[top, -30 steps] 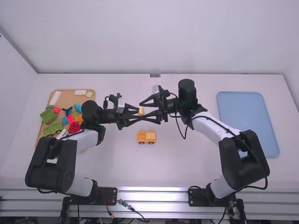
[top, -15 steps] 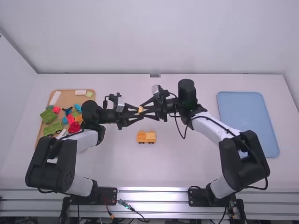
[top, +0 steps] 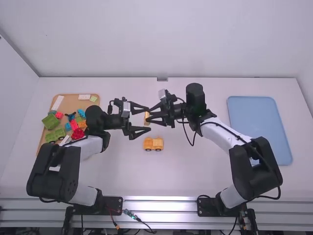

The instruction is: Assemble lego blocks to make yellow taxi

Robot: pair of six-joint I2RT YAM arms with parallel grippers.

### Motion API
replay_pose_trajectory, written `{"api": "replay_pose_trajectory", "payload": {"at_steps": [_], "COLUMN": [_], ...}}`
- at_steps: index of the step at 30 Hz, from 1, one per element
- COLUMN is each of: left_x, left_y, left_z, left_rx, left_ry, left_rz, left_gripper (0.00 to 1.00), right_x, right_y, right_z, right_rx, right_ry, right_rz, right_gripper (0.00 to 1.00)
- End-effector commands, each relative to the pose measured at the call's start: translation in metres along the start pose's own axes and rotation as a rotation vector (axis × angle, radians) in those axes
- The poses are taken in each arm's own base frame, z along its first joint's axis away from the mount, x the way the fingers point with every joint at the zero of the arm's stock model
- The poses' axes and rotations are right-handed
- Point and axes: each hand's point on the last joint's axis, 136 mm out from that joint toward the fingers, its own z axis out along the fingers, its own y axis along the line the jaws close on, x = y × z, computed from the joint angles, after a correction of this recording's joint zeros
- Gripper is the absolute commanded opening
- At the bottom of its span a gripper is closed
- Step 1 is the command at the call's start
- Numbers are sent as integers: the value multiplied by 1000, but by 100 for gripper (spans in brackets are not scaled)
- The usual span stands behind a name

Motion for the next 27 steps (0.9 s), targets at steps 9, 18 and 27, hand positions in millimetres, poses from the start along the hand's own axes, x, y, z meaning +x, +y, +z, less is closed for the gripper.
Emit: {"api": "replay_pose_trajectory", "payload": {"at_steps": [9, 18, 27], "left_x": [10, 27, 43], "left_y": [-1, 26, 59], "left_z": [-10, -46, -57], "left_rx": [45, -85, -296], "left_ry": [35, 49, 84], "left_rz": [-10, -82, -134], "left_gripper": [99, 100, 99], "right_x": [12, 28, 32], "right_y": [-27, -41, -49], "right_z": [-3, -5, -17], "right_rx": [185, 294, 411], "right_ry": [54, 236, 427], "right_rz": [19, 40, 58], "right_gripper": [0, 0, 0]}}
